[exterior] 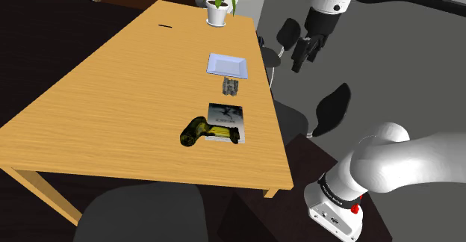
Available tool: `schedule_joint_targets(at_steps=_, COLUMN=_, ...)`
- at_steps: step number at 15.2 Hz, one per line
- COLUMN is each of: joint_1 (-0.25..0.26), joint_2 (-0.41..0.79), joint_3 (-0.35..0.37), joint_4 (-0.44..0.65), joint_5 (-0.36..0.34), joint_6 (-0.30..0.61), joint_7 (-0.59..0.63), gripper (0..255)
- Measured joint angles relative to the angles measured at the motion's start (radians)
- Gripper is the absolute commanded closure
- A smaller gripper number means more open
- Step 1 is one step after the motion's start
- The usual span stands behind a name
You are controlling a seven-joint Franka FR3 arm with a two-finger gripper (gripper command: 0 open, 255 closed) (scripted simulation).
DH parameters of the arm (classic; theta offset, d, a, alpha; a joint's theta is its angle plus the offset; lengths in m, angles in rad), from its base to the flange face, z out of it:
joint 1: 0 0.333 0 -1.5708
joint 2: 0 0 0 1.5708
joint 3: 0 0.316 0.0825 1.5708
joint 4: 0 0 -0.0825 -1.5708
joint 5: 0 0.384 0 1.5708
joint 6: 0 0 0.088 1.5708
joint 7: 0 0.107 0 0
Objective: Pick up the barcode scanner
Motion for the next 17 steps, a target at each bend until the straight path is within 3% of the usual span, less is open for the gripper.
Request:
schedule_joint_targets(at_steps=2, joint_1=0.005, joint_2=0.006, joint_3=0.005, joint_4=-0.005, joint_5=0.005, joint_6=0.010, joint_7=0.001, gripper=0)
schedule_joint_targets(at_steps=8, joint_1=0.056, joint_2=0.104, joint_3=0.050, joint_4=-0.055, joint_5=0.043, joint_6=0.153, joint_7=-0.007, gripper=0)
schedule_joint_targets(at_steps=17, joint_1=0.131, joint_2=0.337, joint_3=0.136, joint_4=-0.060, joint_5=0.085, joint_6=0.389, joint_7=-0.019, gripper=0)
